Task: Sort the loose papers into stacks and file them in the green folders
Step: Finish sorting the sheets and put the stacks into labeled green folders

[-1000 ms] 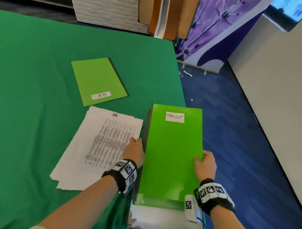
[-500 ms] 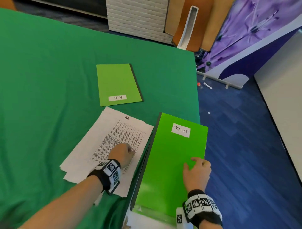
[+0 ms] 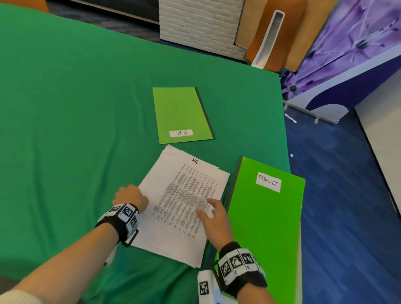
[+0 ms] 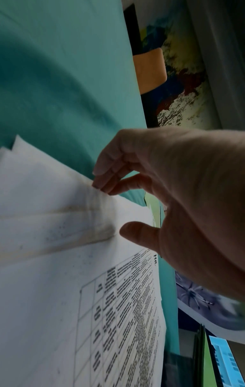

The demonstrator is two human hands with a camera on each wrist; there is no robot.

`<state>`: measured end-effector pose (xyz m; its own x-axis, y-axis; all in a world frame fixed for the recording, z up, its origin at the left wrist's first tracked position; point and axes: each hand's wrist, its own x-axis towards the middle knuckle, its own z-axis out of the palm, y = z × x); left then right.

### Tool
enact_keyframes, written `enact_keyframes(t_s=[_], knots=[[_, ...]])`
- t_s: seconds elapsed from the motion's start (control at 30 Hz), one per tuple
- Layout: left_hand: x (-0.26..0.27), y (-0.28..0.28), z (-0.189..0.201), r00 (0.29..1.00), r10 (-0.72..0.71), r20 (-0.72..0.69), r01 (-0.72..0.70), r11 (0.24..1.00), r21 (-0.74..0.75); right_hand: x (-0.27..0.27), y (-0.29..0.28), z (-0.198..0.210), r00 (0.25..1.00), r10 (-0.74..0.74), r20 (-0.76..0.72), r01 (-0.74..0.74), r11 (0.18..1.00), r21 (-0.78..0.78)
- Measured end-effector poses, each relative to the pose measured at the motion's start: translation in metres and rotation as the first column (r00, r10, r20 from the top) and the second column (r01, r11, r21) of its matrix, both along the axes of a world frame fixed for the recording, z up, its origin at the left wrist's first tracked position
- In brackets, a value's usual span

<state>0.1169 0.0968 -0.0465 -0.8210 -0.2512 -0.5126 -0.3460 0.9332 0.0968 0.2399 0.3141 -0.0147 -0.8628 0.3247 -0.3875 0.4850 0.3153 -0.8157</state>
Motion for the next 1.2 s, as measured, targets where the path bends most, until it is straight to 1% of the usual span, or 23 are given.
enact_keyframes(t_s=[0.07, 0.13, 0.2, 0.27, 0.3, 0.33, 0.37, 0.43, 0.47, 0.5, 0.53, 0.57, 0.6, 0.63, 0.67, 0.7, 0.73, 0.77, 0.87, 1.0, 1.07, 1.13, 1.2], knots=[[-0.002, -0.007, -0.002, 0.999, -0.035, 0.01, 0.035, 0.999, 0.03, -0.004, -0.01, -0.008, 0.99, -0.083, 0.114, 0.089, 0.995, -0.051], [-0.004, -0.013, -0.002, 0.998, -0.057, 0.007, 0.056, 0.994, 0.093, -0.009, -0.019, -0.014, 0.96, -0.179, 0.214, 0.208, 0.971, -0.12], [-0.008, -0.017, 0.0, 0.997, -0.075, -0.004, 0.075, 0.98, 0.183, -0.014, -0.025, -0.02, 0.925, -0.273, 0.265, 0.318, 0.937, -0.144], [-0.011, -0.02, 0.007, 0.992, -0.1, -0.08, 0.121, 0.936, 0.332, -0.019, -0.03, -0.026, 0.893, -0.358, 0.274, 0.405, 0.904, -0.138], [-0.011, -0.02, 0.012, 0.983, -0.126, -0.131, 0.171, 0.886, 0.431, -0.022, -0.032, -0.027, 0.879, -0.392, 0.272, 0.437, 0.891, -0.127], [-0.01, -0.019, 0.019, 0.969, -0.172, -0.179, 0.242, 0.816, 0.525, -0.024, -0.034, -0.029, 0.865, -0.421, 0.272, 0.463, 0.879, -0.113], [-0.007, -0.018, 0.027, 0.95, -0.231, -0.21, 0.312, 0.73, 0.608, -0.026, -0.036, -0.03, 0.858, -0.44, 0.265, 0.477, 0.874, -0.095], [-0.001, -0.014, 0.042, 0.912, -0.349, -0.217, 0.387, 0.552, 0.739, -0.03, -0.041, -0.03, 0.844, -0.469, 0.259, 0.496, 0.867, -0.045], [0.0, -0.012, 0.043, 0.892, -0.401, -0.208, 0.404, 0.499, 0.767, -0.032, -0.044, -0.032, 0.837, -0.482, 0.26, 0.505, 0.863, -0.026], [-0.001, -0.011, 0.04, 0.877, -0.436, -0.2, 0.42, 0.496, 0.76, -0.033, -0.047, -0.032, 0.832, -0.491, 0.258, 0.511, 0.859, -0.014], [-0.003, -0.011, 0.035, 0.871, -0.45, -0.195, 0.442, 0.546, 0.712, -0.035, -0.05, -0.033, 0.829, -0.497, 0.255, 0.517, 0.856, -0.01], [-0.006, -0.011, 0.028, 0.878, -0.438, -0.193, 0.455, 0.64, 0.619, -0.036, -0.053, -0.033, 0.824, -0.508, 0.251, 0.527, 0.85, -0.009], [-0.009, -0.013, 0.021, 0.902, -0.39, -0.187, 0.429, 0.755, 0.496, -0.037, -0.055, -0.035, 0.813, -0.522, 0.258, 0.541, 0.841, -0.003], [-0.011, -0.015, 0.015, 0.935, -0.318, -0.16, 0.355, 0.855, 0.377, -0.036, -0.058, -0.034, 0.803, -0.532, 0.266, 0.552, 0.834, 0.003], [-0.012, -0.019, 0.012, 0.963, -0.242, -0.123, 0.268, 0.915, 0.302, -0.036, -0.059, -0.036, 0.798, -0.538, 0.273, 0.556, 0.831, 0.011], [-0.014, -0.023, 0.008, 0.979, -0.181, -0.094, 0.201, 0.939, 0.28, -0.036, -0.061, -0.035, 0.793, -0.546, 0.272, 0.563, 0.826, 0.017], [-0.017, -0.026, 0.005, 0.984, -0.158, -0.077, 0.174, 0.942, 0.288, -0.036, -0.062, -0.036, 0.787, -0.551, 0.278, 0.567, 0.823, 0.025], [-0.02, -0.028, 0.0, 0.984, -0.165, -0.062, 0.176, 0.934, 0.311, -0.036, -0.064, -0.037, 0.778, -0.562, 0.282, 0.575, 0.817, 0.041], [-0.031, -0.035, -0.009, 0.979, -0.204, -0.02, 0.193, 0.888, 0.418, -0.041, -0.065, -0.043, 0.763, -0.584, 0.278, 0.584, 0.807, 0.092], [-0.04, -0.037, -0.009, 0.977, -0.179, -0.119, 0.214, 0.752, 0.624, -0.046, -0.065, -0.041, 0.774, -0.568, 0.28, 0.564, 0.82, 0.102], [-0.039, -0.036, -0.002, 0.963, -0.207, -0.174, 0.27, 0.72, 0.639, -0.047, -0.064, -0.043, 0.782, -0.552, 0.29, 0.551, 0.829, 0.096], [-0.039, -0.036, 0.005, 0.936, -0.266, -0.229, 0.351, 0.705, 0.617, -0.047, -0.062, -0.046, 0.783, -0.533, 0.32, 0.532, 0.841, 0.1], [-0.035, -0.032, 0.012, 0.908, -0.333, -0.255, 0.419, 0.689, 0.592, -0.046, -0.06, -0.043, 0.786, -0.51, 0.349, 0.508, 0.855, 0.106]])
